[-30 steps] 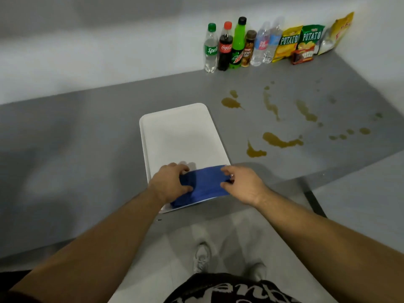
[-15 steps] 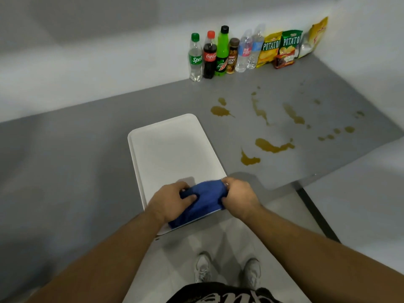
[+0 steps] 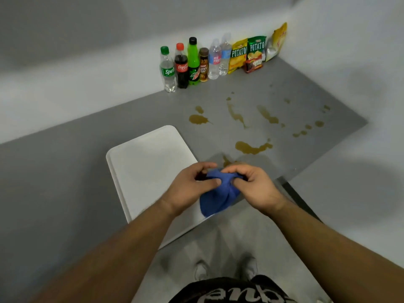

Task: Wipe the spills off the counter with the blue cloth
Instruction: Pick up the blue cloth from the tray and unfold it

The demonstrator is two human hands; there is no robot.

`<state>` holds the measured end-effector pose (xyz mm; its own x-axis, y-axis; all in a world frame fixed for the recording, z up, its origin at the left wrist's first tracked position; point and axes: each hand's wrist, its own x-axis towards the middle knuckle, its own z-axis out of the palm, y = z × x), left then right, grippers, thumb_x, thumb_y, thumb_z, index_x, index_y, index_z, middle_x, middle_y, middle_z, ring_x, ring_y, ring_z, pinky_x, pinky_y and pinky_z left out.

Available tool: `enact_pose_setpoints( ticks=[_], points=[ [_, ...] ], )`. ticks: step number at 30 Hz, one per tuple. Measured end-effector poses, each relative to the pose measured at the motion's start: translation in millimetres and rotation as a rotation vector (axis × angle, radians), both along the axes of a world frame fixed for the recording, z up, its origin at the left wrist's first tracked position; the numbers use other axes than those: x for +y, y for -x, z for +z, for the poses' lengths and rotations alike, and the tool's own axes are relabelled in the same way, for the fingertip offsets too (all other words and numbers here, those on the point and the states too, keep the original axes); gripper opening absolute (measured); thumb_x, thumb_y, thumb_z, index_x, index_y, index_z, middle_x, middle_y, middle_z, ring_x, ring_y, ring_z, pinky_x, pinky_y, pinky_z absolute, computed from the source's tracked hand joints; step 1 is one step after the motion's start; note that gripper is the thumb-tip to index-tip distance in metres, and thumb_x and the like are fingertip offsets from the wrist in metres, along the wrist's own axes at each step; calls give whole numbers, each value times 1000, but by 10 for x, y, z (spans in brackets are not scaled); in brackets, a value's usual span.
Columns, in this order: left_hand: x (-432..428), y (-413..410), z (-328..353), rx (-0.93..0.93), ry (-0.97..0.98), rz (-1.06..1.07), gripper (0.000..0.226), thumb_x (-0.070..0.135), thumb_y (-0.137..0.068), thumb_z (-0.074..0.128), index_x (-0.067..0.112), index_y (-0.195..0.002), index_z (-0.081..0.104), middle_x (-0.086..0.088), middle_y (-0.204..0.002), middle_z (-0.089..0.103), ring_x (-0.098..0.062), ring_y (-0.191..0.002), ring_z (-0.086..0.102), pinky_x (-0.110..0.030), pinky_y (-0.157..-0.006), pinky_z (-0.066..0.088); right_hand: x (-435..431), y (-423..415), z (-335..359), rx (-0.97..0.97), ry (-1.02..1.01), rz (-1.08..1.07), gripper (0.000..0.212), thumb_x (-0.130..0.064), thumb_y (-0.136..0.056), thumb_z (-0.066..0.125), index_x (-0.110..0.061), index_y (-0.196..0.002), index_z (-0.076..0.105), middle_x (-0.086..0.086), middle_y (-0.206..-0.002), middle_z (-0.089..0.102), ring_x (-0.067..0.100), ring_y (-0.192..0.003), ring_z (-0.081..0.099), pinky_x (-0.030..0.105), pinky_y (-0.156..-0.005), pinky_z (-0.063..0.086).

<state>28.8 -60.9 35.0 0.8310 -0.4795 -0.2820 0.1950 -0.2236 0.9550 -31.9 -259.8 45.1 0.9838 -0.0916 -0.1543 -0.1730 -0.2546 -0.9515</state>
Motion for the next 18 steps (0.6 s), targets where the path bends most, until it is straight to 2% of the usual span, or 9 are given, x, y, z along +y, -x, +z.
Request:
enact_pose_setpoints(
  ticks=[2, 4, 7, 10, 13, 15, 17, 18],
  points=[
    [-148, 26, 58, -57, 18, 4, 22, 26, -87, 78, 23, -108, 77, -1, -100, 77, -14, -94, 72, -33, -88, 60, -106, 23, 51, -52, -21, -24, 44, 18, -89, 53, -15, -105, 78, 2, -106, 77, 12, -100, 72, 19, -87, 54],
    [-318, 64, 61, -134, -28, 35, 6, 18, -92, 75, 21, -98, 77, 0, -89, 75, -18, -85, 70, -41, -85, 60, -255, 55, 45, -60, 12, -43, 38, 14, -91, 56, -13, -107, 78, 0, -104, 78, 12, -99, 73, 21, -86, 56],
    [-513, 140, 19, -228, -70, 66, 9, 12, -95, 70, 20, -94, 72, -1, -87, 73, -24, -85, 67, -42, -81, 57, -463, 88, -5, -42, 66, -72, 27, 4, -93, 63, -18, -103, 76, -1, -99, 78, 16, -95, 73, 34, -86, 60],
    [-657, 234, 0, -265, -69, 113, 13, 16, -95, 66, 28, -92, 68, 8, -80, 69, -13, -73, 62, -32, -72, 53, -649, 109, -17, -24, 60, -60, 23, -5, -94, 70, -26, -99, 75, -4, -95, 77, 17, -93, 73, 43, -88, 60],
    [-804, 328, 38, -272, -71, 142, 9, 27, -91, 63, 35, -93, 66, 10, -82, 70, -12, -75, 65, -32, -73, 54, -858, 108, 6, -28, 138, -1, 17, -19, -94, 74, -33, -102, 77, -9, -101, 76, 10, -98, 71, 35, -90, 57],
    [-895, 343, 40, -272, -73, 163, 9, 25, -93, 62, 34, -93, 64, 13, -86, 69, -6, -80, 64, -25, -76, 53, -1006, 77, 38, -29, 275, 69, 2, -32, -92, 76, -32, -91, 77, -9, -91, 70, 5, -89, 66, 29, -83, 52],
    [-970, 338, 15, -236, -80, 225, 15, 16, -98, 63, 30, -93, 63, 15, -85, 68, -2, -81, 63, -20, -77, 51, -1154, 38, 42, -53, 387, 150, 20, -40, -88, 78, -30, -73, 70, -6, -80, 61, 8, -82, 61, 25, -73, 47],
    [-999, 334, -9, -198, -82, 273, 18, 10, -99, 62, 28, -94, 63, 14, -85, 69, -3, -82, 64, -21, -79, 51, -1226, 26, 28, -56, 421, 188, 25, -42, -87, 78, -30, -70, 65, -7, -82, 60, 7, -81, 59, 22, -73, 45]
  ],
)
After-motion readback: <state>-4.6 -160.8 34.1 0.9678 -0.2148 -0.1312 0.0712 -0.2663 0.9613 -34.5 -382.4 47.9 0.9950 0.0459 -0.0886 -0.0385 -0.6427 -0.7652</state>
